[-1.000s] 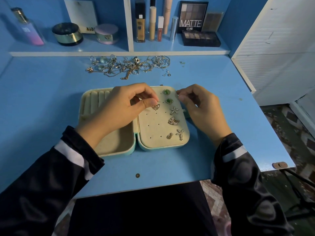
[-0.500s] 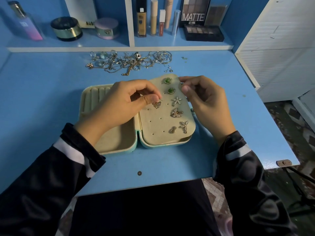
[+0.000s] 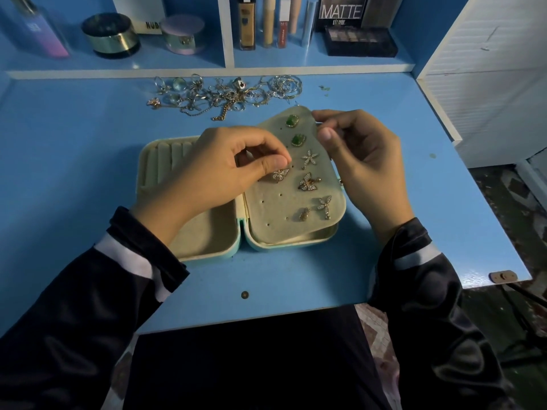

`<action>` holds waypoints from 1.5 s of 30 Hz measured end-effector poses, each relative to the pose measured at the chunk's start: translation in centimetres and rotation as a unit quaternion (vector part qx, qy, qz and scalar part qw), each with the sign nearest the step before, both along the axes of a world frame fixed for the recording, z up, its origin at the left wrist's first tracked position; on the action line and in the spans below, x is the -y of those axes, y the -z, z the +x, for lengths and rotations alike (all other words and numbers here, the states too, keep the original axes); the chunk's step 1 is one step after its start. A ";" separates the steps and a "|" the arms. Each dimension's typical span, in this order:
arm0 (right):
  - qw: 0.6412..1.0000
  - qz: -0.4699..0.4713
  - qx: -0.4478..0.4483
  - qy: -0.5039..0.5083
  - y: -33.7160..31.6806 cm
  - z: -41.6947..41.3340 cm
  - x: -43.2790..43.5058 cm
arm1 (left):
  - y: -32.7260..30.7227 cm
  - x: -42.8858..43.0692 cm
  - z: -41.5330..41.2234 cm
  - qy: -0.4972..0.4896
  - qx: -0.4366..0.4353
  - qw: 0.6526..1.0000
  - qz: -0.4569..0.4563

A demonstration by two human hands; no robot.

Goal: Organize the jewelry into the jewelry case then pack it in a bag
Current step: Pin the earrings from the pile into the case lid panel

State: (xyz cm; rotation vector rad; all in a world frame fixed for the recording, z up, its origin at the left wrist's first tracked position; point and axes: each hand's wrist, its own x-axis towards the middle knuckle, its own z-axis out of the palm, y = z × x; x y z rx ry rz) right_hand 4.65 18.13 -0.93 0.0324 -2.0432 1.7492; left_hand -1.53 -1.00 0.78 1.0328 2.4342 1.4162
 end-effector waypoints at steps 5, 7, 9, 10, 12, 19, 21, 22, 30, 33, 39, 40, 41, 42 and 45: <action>1.000 -0.001 0.001 0.005 0.2 0.0 0.0 | 0.0 -0.2 0.1 -0.003 -0.027 1.000 -0.003; 1.000 0.000 0.002 0.007 0.2 0.0 -0.1 | 0.1 -0.2 0.1 -0.004 -0.031 1.000 0.000; 1.000 0.005 0.004 0.008 0.3 0.0 -0.1 | 0.2 -0.1 0.0 -0.004 -0.044 0.999 -0.003; 1.000 0.008 0.005 0.010 0.3 0.0 -0.1 | 0.2 -0.1 0.0 -0.004 -0.054 0.999 -0.008; 1.000 0.013 0.007 0.014 0.3 0.0 -0.2 | 0.3 0.0 -0.1 0.000 -0.070 0.997 -0.015; 1.000 0.005 0.003 0.008 0.2 0.0 -0.1 | 0.3 0.1 -0.1 0.009 -0.114 0.993 -0.028; 1.000 0.005 0.002 0.007 0.2 -0.1 -0.1 | 0.3 0.0 -0.1 0.010 -0.125 0.992 -0.032; 1.000 0.005 0.001 0.006 0.2 -0.1 -0.1 | 0.3 0.0 -0.1 0.009 -0.131 0.991 -0.034; 1.000 0.001 0.000 0.004 0.0 0.0 0.0 | 0.4 -0.5 0.3 0.008 -0.150 0.989 -0.011; 1.000 -0.001 -0.002 0.002 0.1 0.0 0.0 | 0.5 -0.7 0.5 0.000 -0.165 0.986 -0.005; 1.000 -0.003 -0.003 0.002 0.1 0.2 0.0 | 0.6 -0.5 0.8 -0.008 -0.198 0.980 -0.019; 1.000 -0.002 -0.001 0.004 0.1 0.3 0.0 | 0.6 -0.4 0.9 -0.006 -0.200 0.980 -0.019; 1.000 -0.004 0.003 0.005 0.1 0.3 0.0 | 0.7 -0.4 1.0 -0.005 -0.201 0.979 -0.019; 1.000 -0.007 0.007 0.006 0.0 0.4 0.0 | 0.7 -0.2 1.0 -0.006 -0.201 0.980 -0.016; 0.999 -0.029 0.019 0.001 -0.2 0.7 0.1 | 0.6 0.1 1.3 -0.019 -0.207 0.978 -0.011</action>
